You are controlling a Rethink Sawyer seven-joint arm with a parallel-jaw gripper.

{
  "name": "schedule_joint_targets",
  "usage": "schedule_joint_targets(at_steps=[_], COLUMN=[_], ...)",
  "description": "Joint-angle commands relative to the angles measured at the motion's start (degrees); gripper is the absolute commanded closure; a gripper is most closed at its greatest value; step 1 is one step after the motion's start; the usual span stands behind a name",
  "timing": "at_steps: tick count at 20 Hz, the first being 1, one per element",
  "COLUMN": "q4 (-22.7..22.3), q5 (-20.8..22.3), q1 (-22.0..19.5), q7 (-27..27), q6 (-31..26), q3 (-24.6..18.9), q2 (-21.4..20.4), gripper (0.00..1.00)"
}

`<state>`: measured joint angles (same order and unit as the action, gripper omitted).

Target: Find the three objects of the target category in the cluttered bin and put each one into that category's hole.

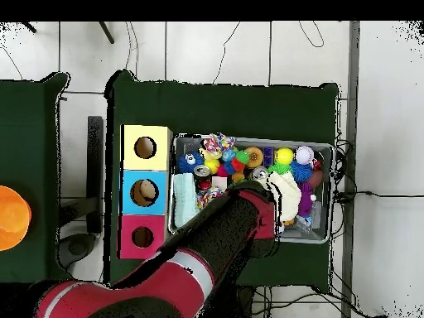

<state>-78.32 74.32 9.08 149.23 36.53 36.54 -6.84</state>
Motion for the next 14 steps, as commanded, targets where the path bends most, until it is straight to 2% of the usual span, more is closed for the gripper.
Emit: schedule_joint_targets(at_steps=[1, 6, 11, 14], q4=[2.0, 2.1, 3.9, 5.7], q5=[4.5, 7.2, 12.3, 14.9], q1=[-0.1, 0.3, 2.1, 2.1], q7=[14.7, 18.2, 23.7, 23.8], q6=[-2.4, -2.9, -2.7, -1.9], q3=[-3.6, -2.9, 1.0, 3.4], q2=[-1.9, -2.0, -0.1, 1.6], gripper=[1.0, 1.0, 1.0, 1.0])
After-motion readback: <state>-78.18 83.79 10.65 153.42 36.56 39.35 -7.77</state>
